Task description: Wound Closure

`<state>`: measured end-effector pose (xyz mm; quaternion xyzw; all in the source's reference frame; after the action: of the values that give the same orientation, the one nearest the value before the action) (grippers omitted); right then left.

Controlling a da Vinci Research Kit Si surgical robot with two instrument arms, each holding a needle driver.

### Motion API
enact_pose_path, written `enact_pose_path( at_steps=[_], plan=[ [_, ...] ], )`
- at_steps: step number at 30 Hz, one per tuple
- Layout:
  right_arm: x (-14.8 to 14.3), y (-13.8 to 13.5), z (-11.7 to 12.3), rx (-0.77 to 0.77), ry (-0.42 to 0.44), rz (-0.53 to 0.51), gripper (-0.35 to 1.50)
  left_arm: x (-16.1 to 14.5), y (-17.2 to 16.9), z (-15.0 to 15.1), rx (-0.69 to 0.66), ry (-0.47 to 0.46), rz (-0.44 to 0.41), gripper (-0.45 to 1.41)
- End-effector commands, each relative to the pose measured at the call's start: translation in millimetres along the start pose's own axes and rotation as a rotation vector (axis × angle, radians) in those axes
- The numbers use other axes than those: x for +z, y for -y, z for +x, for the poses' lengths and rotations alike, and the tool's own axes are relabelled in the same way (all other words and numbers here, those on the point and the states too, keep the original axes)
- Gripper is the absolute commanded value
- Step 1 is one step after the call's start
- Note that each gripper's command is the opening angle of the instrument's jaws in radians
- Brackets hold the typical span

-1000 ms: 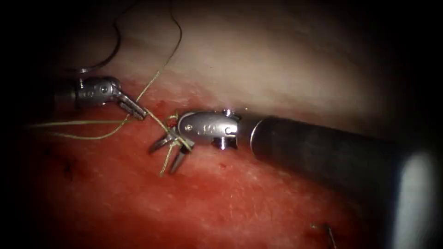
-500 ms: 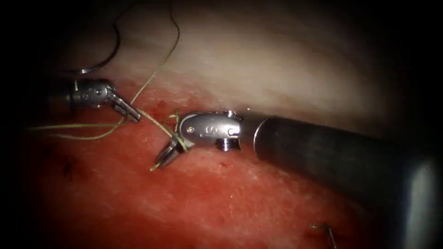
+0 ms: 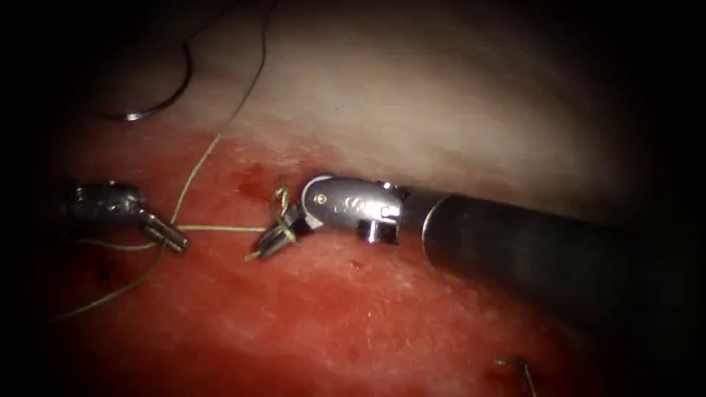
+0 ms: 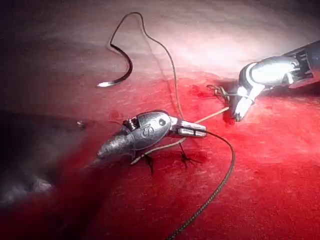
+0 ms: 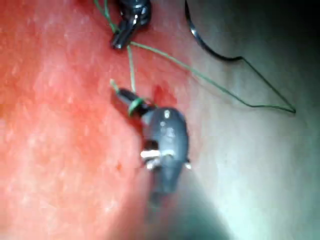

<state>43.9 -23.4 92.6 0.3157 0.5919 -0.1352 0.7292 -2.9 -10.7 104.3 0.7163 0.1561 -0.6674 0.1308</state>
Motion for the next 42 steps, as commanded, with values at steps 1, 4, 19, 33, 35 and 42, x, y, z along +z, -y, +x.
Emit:
enact_pose_path(
  at_steps=[1, 4, 19, 33, 35, 42],
  plan=[
    [0.8, -0.6, 0.2, -0.004, -0.004, 0.002, -0.35, 0.6, -0.3, -0.4, -0.001, 0.003, -0.008, -0.45],
    [0.7, -0.7, 0.3, -0.003, -0.019, -0.004, -0.35, 1.9, -1.9, 1.3, -0.004, 0.018, -0.025, -0.45],
    [-3.6, -4.2, -2.9, 0.032, -0.001, -0.090, -0.35, 4.3, -7.8, 6.2, -0.009, 0.057, -0.081, -0.45],
    [-7.4, -6.9, -5.5, 0.055, 0.019, -0.159, -0.35, 4.3, -10.8, 8.1, -0.023, 0.072, -0.096, -0.45],
    [-8.0, -7.3, -5.9, 0.073, 0.021, -0.184, -0.35, 4.5, -10.9, 8.3, -0.023, 0.072, -0.095, -0.45],
    [-7.7, -6.8, -6.8, 0.200, -0.022, -0.249, -0.35, 5.1, -10.8, 8.2, -0.023, 0.075, -0.092, -0.45]
  ],
)
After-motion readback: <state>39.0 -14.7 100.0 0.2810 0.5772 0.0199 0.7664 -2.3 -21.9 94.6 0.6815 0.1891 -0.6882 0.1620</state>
